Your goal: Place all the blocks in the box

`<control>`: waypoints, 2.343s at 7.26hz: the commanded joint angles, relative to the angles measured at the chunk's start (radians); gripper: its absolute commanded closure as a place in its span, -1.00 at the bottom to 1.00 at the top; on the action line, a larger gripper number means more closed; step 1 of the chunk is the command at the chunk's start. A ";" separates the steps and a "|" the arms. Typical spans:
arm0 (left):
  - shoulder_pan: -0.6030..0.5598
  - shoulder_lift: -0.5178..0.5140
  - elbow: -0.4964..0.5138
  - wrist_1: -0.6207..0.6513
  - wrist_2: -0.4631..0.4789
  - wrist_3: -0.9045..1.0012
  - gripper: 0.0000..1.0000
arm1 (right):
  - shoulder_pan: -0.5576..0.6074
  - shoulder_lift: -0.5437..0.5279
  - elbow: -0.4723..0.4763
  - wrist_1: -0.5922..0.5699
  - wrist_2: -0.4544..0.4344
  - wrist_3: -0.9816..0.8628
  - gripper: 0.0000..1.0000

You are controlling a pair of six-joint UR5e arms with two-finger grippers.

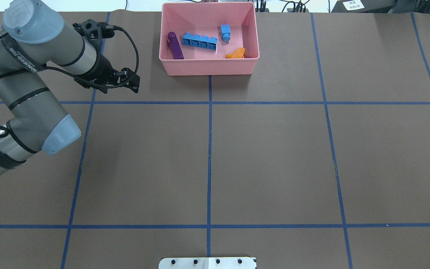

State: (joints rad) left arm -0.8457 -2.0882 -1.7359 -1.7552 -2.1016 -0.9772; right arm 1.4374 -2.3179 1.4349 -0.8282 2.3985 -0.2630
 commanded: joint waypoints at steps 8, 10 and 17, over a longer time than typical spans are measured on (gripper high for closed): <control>-0.004 0.124 -0.126 0.057 -0.005 0.074 -1.00 | 0.011 0.177 0.070 -0.055 -0.068 0.010 1.00; -0.041 0.186 -0.201 0.237 0.000 0.309 -1.00 | 0.067 0.343 0.354 -0.549 -0.045 0.024 1.00; -0.456 0.497 -0.194 0.244 -0.140 0.999 -1.00 | -0.089 1.140 0.353 -1.082 0.007 0.608 1.00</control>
State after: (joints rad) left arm -1.2273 -1.6409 -1.9478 -1.5099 -2.2252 -0.0856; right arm 1.4054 -1.3119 1.8364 -1.9076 2.3972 0.2051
